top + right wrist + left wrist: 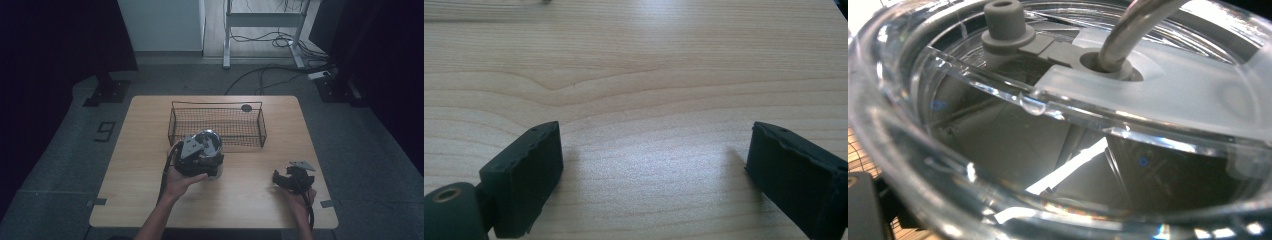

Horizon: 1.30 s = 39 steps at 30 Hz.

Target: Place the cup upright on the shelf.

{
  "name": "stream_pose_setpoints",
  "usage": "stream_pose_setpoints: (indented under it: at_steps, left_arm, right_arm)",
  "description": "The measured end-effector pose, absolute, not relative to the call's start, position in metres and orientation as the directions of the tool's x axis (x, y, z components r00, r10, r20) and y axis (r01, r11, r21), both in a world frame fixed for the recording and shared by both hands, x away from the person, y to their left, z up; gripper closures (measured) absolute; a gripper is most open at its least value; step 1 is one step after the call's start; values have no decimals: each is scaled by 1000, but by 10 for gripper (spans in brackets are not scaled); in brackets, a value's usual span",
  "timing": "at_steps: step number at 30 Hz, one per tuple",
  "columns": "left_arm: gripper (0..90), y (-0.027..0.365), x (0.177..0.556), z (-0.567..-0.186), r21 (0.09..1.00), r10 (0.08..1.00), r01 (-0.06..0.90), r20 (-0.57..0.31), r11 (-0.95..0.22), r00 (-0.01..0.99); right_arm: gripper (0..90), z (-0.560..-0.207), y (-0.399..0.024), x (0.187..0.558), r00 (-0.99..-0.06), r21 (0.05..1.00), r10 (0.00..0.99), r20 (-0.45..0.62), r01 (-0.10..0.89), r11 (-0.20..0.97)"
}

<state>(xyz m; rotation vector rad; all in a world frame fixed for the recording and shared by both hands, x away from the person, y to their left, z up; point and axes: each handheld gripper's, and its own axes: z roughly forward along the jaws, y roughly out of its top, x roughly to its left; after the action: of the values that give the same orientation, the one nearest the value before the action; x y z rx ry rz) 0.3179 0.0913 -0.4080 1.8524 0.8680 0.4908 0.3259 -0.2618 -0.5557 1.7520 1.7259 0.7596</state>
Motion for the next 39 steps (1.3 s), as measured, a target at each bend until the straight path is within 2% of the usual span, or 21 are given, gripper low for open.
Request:
stream_pose_setpoints:
  at_steps: [9, 23, 39]
  left_arm:
    - [40, 96, 331, -403, 900, 753, 366, -69, -235, 654]
    - [40, 99, 347, -391, 904, 771, 352, -41, -242, 635]
    - [40, 111, 367, -388, 906, 793, 365, -58, -213, 607]
  right_arm:
    - [81, -556, -262, 326, 11, 731, 1000, 9, 682, -15]
    - [81, -556, -262, 326, 10, 730, 1000, 9, 683, -14]
    - [83, -556, -262, 326, 12, 730, 1000, 10, 683, -15]
